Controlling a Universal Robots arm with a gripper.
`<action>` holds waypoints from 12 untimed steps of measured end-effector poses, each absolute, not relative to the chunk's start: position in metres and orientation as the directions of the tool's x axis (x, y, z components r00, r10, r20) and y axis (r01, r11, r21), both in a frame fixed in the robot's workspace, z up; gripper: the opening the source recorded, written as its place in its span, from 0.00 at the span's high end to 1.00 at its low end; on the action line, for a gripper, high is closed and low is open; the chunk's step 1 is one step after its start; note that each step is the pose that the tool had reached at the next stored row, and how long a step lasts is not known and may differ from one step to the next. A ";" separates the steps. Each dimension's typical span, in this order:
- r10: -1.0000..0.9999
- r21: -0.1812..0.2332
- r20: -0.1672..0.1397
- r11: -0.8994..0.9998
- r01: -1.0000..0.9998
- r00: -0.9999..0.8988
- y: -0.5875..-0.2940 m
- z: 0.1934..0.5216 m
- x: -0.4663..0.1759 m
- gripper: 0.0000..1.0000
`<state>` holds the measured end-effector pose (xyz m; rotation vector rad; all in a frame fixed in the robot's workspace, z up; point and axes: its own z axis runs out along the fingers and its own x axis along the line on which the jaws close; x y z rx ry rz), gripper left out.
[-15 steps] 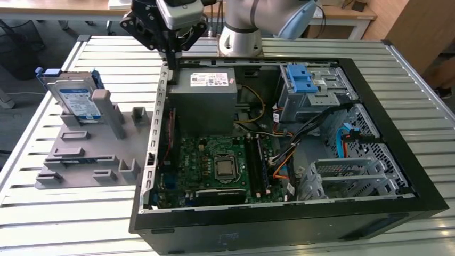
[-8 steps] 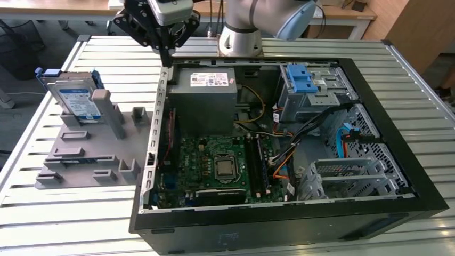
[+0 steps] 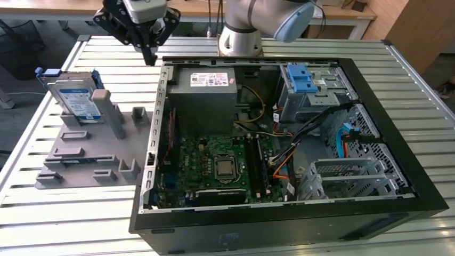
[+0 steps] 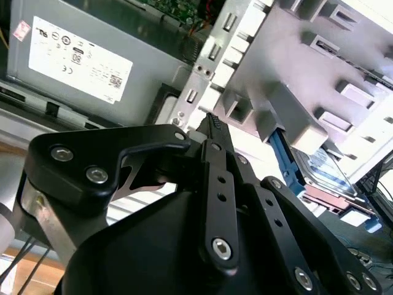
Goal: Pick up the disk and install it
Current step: 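Reach for the disk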
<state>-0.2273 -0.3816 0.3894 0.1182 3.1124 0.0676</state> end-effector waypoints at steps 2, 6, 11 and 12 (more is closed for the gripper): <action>0.076 0.044 -0.025 0.996 0.075 -0.997 -0.381 0.389 -0.231 0.89; 0.076 0.044 -0.024 0.996 0.075 -0.997 -0.381 0.389 -0.231 0.89; 0.076 0.044 -0.024 0.996 0.075 -0.997 -0.381 0.389 -0.234 0.89; 0.076 0.044 -0.024 0.996 0.075 -0.997 -0.381 0.389 -0.235 0.89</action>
